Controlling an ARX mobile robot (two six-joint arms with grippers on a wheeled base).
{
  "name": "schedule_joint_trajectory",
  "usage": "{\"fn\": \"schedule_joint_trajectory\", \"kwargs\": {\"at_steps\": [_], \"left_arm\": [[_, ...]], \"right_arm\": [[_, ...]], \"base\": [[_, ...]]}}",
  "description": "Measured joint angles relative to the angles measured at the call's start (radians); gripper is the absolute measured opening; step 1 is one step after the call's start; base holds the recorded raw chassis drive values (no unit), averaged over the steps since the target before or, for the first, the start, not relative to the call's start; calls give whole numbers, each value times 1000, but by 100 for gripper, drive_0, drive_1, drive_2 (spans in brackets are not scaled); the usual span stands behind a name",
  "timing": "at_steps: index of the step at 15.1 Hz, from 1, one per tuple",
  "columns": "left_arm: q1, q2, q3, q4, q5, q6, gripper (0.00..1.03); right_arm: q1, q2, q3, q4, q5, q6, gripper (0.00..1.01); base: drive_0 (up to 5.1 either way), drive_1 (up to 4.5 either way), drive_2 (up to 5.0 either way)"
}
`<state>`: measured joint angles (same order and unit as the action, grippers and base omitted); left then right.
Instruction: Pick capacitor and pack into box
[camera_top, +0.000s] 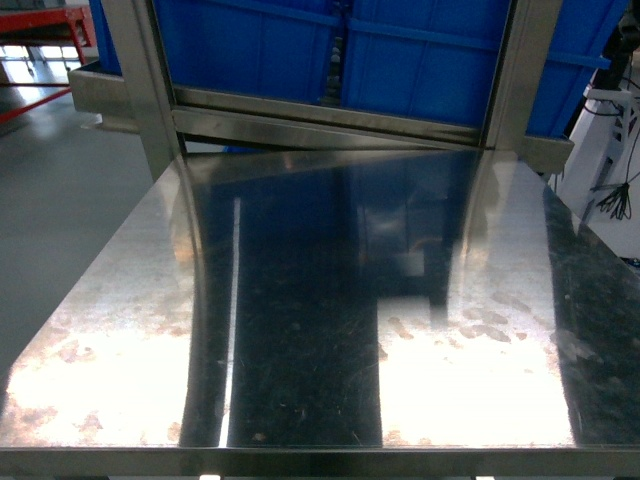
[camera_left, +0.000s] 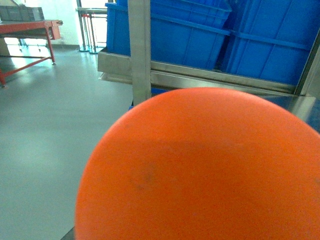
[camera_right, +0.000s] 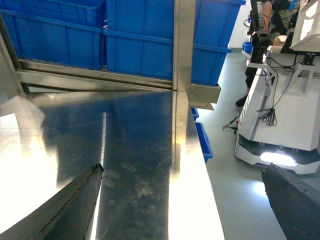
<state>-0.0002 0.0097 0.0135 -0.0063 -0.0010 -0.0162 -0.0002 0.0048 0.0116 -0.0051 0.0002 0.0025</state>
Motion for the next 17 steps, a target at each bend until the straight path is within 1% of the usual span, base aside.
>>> {"fn": "schedule_joint_trajectory", "kwargs": {"at_steps": [17], "left_arm": [[0,0,0,-1,0,3,44]], "right_arm": [[0,0,0,1,0,0,98]], "base": [[0,0,0]]}}
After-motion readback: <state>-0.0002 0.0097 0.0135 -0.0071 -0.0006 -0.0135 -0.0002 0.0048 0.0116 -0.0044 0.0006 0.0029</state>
